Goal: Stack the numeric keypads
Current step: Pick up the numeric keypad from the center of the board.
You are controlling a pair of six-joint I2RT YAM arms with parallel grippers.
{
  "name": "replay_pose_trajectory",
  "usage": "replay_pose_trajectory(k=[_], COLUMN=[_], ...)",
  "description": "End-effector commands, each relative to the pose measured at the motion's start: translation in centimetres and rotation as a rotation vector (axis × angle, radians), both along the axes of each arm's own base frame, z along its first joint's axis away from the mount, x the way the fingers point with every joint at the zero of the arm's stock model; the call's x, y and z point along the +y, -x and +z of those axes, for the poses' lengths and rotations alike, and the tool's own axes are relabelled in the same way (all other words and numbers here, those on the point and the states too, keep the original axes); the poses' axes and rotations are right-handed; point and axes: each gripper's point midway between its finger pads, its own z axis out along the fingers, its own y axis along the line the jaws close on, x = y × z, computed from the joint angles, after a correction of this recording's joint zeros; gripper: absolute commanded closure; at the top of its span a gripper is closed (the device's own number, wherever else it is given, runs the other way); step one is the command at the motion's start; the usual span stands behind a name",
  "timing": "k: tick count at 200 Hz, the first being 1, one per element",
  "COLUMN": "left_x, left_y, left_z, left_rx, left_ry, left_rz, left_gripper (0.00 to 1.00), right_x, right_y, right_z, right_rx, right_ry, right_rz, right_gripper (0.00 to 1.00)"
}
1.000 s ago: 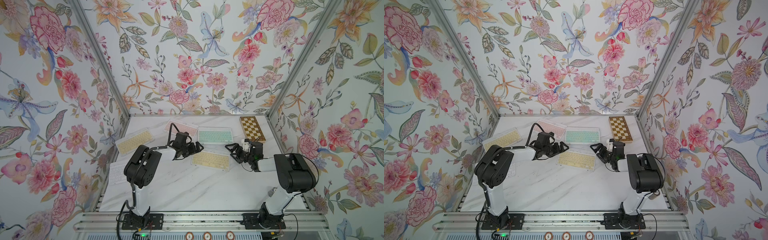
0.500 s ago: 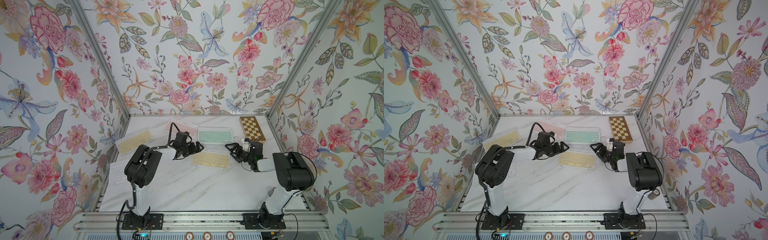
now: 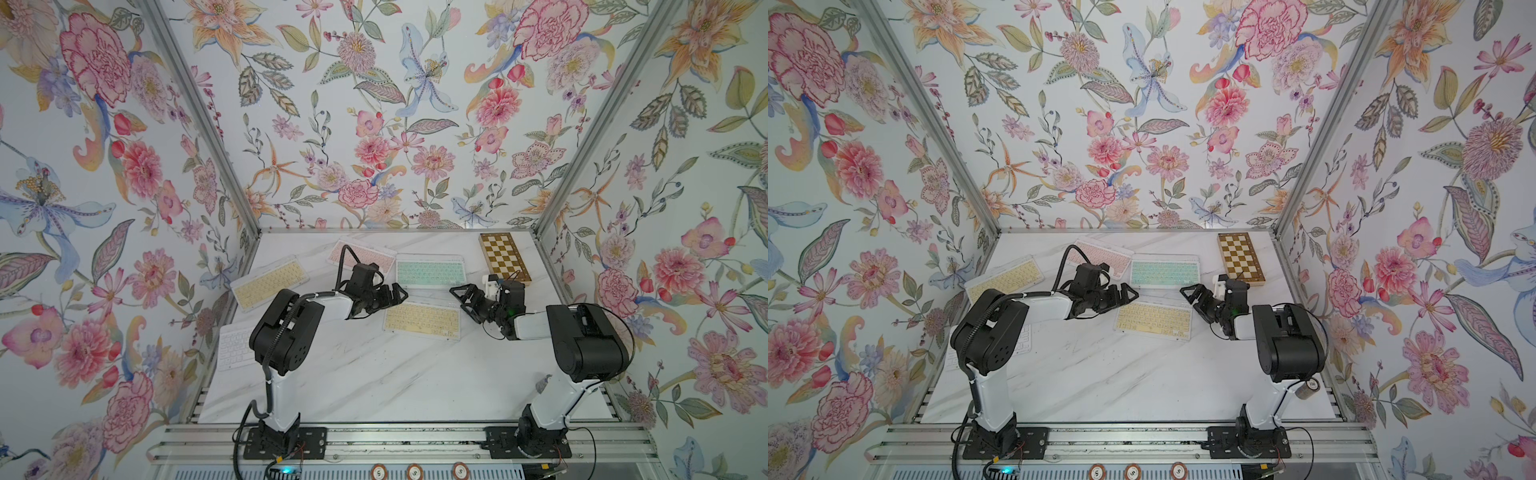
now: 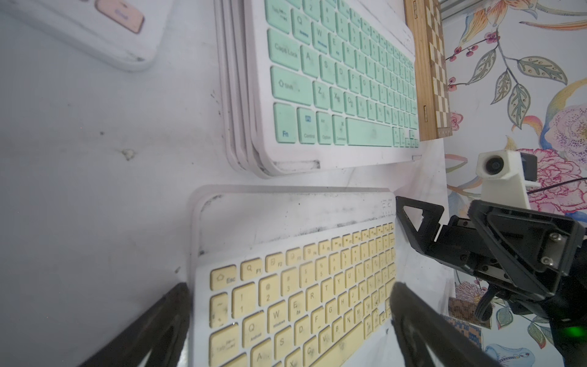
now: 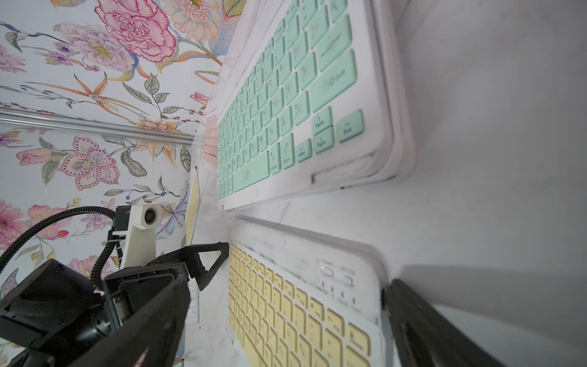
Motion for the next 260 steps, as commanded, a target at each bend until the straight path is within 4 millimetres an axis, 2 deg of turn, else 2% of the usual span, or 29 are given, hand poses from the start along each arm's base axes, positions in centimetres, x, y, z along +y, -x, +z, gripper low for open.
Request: replay_pose_trajectory(k=[1, 59, 87, 164, 209, 260], left_x=[1.0, 1.0, 1.0, 0.9, 0.2, -0.8], left_y=[3.0, 2.9, 3.1, 3.6, 3.8, 2.8], left_z=[-5.0, -5.2, -5.5, -5.6, -3.8, 0.8], left_rx=[0.160, 0.164, 0.169, 0.180, 0.182, 0.119], left_ry=[-0.096, -0.097, -0.093, -0.062, 0.065, 0.259], left_rz=[-0.018, -0.019, -0.018, -0.011, 0.021, 0.093], left_gripper=[0.01, 0.01, 0.01, 0.01, 0.01, 0.01], right_x=[-0.3, 0.1, 0.6, 3.5, 4.3, 6.1], right_y=[0.0, 0.2, 0.5, 1.4, 1.9, 1.5], right_z=[-1.3, -1.4, -0.9, 4.2, 6.8, 10.2], right_rx=[0.030, 0.031, 0.015, -0.162, -0.191, -0.192], right_ry=[0.020, -0.005, -0.030, -0.146, -0.150, -0.161], right_rz=[-0.001, 0.008, 0.018, 0.105, 0.117, 0.086], right_gripper=[0.01, 0.01, 0.01, 0.01, 0.01, 0.01])
